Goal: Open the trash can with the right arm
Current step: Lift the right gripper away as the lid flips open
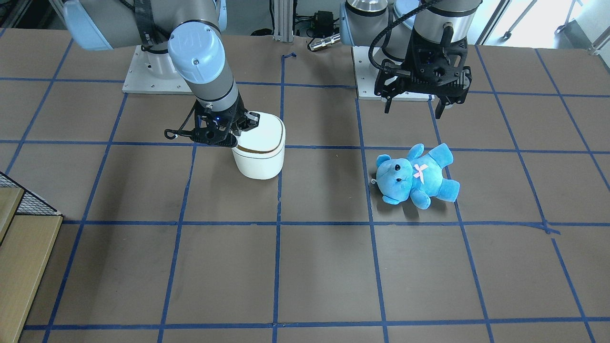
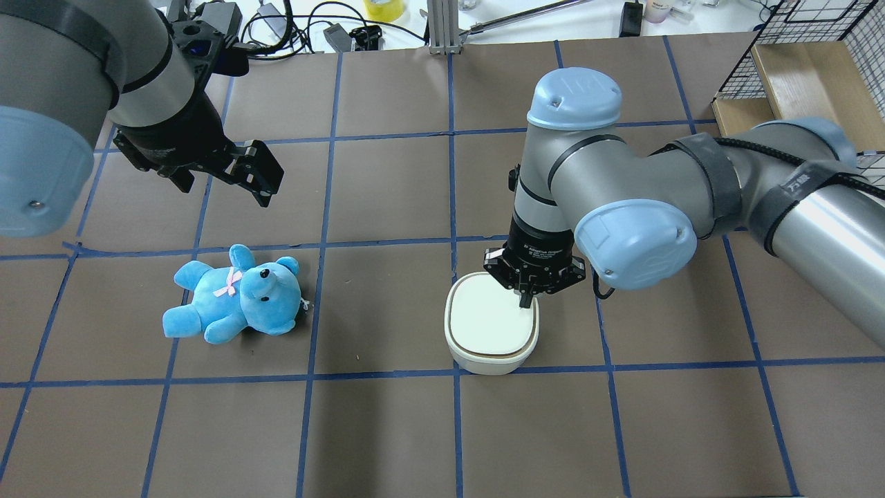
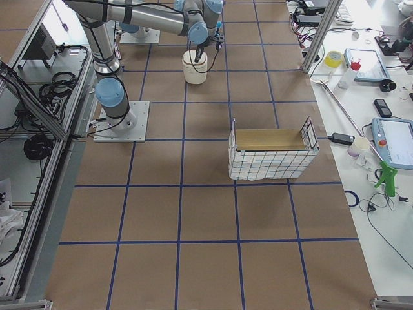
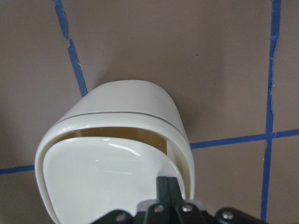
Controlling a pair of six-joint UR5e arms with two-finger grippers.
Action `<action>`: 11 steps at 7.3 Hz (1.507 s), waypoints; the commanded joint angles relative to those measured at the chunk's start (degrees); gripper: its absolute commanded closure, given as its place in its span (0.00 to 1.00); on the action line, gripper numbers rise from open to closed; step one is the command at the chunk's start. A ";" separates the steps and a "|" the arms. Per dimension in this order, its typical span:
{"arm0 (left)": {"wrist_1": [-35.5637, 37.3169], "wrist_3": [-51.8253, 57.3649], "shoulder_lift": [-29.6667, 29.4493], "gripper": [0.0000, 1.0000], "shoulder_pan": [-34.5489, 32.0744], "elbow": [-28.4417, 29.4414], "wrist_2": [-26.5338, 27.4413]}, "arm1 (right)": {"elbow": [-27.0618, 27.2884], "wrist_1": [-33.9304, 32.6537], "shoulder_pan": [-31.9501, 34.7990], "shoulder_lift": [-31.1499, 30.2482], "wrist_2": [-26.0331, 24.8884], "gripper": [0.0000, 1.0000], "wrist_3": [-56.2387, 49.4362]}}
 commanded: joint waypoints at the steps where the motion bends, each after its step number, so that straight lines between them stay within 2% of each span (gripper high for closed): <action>1: 0.00 0.00 0.00 0.00 0.00 0.00 0.00 | -5.24 1.37 -0.26 -0.32 -0.59 0.66 1.72; 2: 0.00 0.00 0.00 0.00 0.00 0.00 0.00 | -8.23 1.47 -0.70 -0.76 -1.29 0.27 1.37; 3: 0.00 0.00 0.00 0.00 0.00 0.00 0.00 | -11.30 1.47 -1.05 -0.77 -3.82 0.00 0.85; 4: 0.00 0.00 0.00 0.00 0.00 0.00 0.00 | -12.55 1.47 -1.23 -0.77 -6.54 0.00 0.32; 7: 0.00 0.00 0.00 0.00 0.00 0.00 0.00 | -12.57 1.99 -7.36 -3.82 -6.48 0.00 -11.23; 9: 0.00 0.00 0.00 0.00 0.00 0.00 0.00 | -12.57 6.47 -12.37 -6.12 -6.39 0.00 -19.34; 11: 0.00 0.00 0.00 0.00 0.00 0.00 0.00 | -12.65 10.24 -13.53 -7.97 -6.75 0.00 -19.99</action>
